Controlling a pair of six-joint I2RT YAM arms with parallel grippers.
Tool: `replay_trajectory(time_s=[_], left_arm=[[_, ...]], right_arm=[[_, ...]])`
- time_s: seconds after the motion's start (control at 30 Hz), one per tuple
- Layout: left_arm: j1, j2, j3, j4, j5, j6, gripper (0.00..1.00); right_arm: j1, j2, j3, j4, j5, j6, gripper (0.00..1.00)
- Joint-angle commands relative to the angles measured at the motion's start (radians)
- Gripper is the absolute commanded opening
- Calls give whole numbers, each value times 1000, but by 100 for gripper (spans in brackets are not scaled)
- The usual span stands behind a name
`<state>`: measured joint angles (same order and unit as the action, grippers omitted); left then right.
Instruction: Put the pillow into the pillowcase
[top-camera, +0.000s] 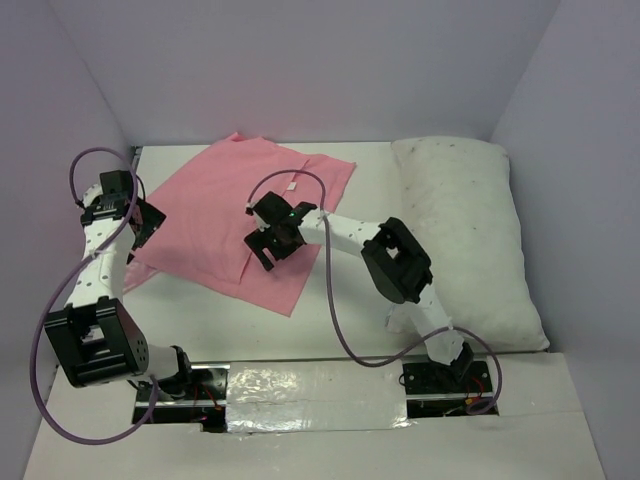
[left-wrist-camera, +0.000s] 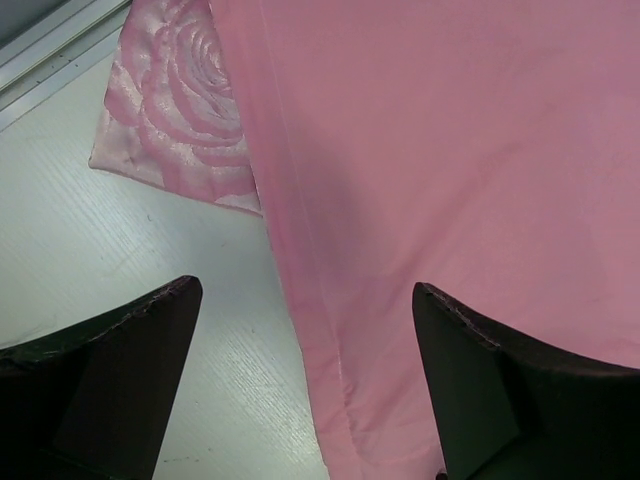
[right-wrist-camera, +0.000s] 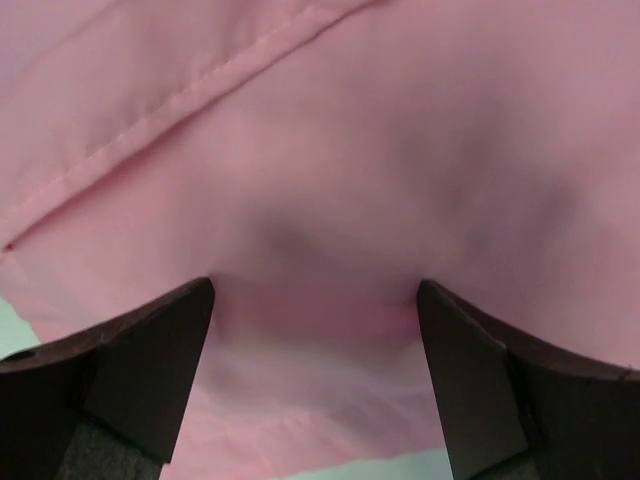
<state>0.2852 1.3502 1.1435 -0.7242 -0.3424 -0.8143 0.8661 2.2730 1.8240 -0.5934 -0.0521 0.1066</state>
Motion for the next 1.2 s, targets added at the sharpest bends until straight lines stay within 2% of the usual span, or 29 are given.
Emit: replay_trajectory(time_s=[0.0,0.07,0.17,0.2,0.3,0.37,0.47,0.5,0.6,0.73,0.8,0.97,1.03,1.17], left_arm=[[5,12,-10,-1,23,-2,99],[6,20,-7,-9,22,-3,99],[8,21,-14,-27,7,-14,99],[9,15,-22,-32,2,-19,99],[19,-8,-54,-46,-12,-35,99],[32,-32,-93,-50,-12,-43,99],[68,-71,-155,-72,-15,-68,99],[83,-82,-172,-78,-20,-86,99],[169,-103,-246,-57,19,-79,99],[294,-63,-265,3,114,-89,99],[304,-8,-248,29,89,-117,99],[304,111,-202,74,26,-183,99],[302,151,-183,74,-1,-223,99],[305,176,-145,77,-64,-244,99]], right_arm=[[-2,-101,-174,-3,49,60,89],[-27,-147,-257,-8,75,111,86],[-119,-274,-454,12,74,212,82],[-186,-306,-530,15,78,243,81],[-309,-407,-577,-11,95,252,78],[-322,-467,-553,-8,106,208,78],[-233,-487,-442,9,72,20,81],[-149,-481,-375,10,69,-87,82],[-8,-426,-274,40,40,-275,85],[78,-304,-157,52,-117,-387,85],[99,-245,-115,40,-138,-433,86],[116,-225,-184,30,-190,-496,86],[116,-239,-283,46,-187,-542,87],[116,-259,-363,56,-177,-552,89]])
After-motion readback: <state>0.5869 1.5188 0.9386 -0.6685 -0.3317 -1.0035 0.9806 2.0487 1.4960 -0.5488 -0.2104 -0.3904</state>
